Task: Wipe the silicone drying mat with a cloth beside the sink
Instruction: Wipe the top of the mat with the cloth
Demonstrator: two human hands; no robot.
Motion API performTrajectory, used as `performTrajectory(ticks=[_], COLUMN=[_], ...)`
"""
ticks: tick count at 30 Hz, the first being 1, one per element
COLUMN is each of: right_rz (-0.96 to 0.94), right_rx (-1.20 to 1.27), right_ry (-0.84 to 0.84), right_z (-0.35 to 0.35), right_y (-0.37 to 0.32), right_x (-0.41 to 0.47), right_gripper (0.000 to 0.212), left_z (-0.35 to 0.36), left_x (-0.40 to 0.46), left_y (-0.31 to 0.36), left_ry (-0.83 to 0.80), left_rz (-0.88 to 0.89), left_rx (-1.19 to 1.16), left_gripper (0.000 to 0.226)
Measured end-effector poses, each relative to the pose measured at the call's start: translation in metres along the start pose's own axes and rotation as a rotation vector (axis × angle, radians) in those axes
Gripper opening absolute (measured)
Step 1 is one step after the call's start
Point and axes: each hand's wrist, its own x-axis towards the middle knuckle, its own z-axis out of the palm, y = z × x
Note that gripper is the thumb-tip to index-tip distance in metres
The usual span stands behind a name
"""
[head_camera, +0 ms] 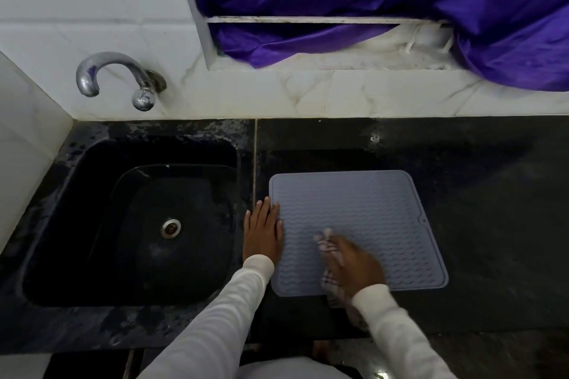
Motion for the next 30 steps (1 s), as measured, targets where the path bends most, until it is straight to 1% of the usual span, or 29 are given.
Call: performTrajectory(ticks=[1, 3, 4, 5, 7, 12, 19, 23, 26, 30], right_rz=[-0.04, -0.073, -0.083, -0.094, -0.083, 0.074, 0.285, 0.416, 0.478, 0.62], right_rx=[-0.023, -0.083, -0.142, -0.205, -0.236, -0.256, -0.056, -0.1, -0.158, -0.147], right_ry=[0.001, -0.014, -0.051, -0.087, -0.112, -0.102, 0.007, 0.025, 0.054, 0.061], right_z=[0.012, 0.031, 0.037, 0.043, 0.045, 0.033, -0.023, -0.053, -0.07, -0.085], right_y=[-0.017, -0.04, -0.046, -0.048, -0.042, -0.002, 0.053, 0.087, 0.107, 0.121], right_x=[0.003, 0.011, 0.013, 0.016, 0.015, 0.013, 0.004, 0.001, -0.002, -0.003], right_gripper=[0.047, 0.052, 0.053, 0.05, 0.046, 0.05, 0.044, 0.042, 0.041, 0.048], left_z=[0.0, 0.002, 0.002, 0.003, 0.004, 0.005, 0.006, 0.004, 0.004, 0.003], left_x=[0.0, 0.001, 0.001, 0.001, 0.001, 0.002, 0.002, 0.001, 0.001, 0.001], left_y=[0.0, 0.0, -0.001, -0.001, -0.003, -0.002, -0.005, -0.004, -0.004, -0.003], left_ry=[0.004, 0.018, 0.027, 0.032, 0.033, 0.006, -0.01, -0.006, -0.007, 0.003], left_rz=[0.0, 0.005, 0.006, 0.006, 0.005, 0.002, 0.004, 0.009, 0.012, 0.009], left_rx=[-0.006, -0.015, -0.016, -0.015, -0.013, 0.0, 0.015, 0.0, -0.007, 0.002], left_gripper=[0.068, 0.066, 0.064, 0.063, 0.063, 0.064, 0.064, 0.064, 0.064, 0.063])
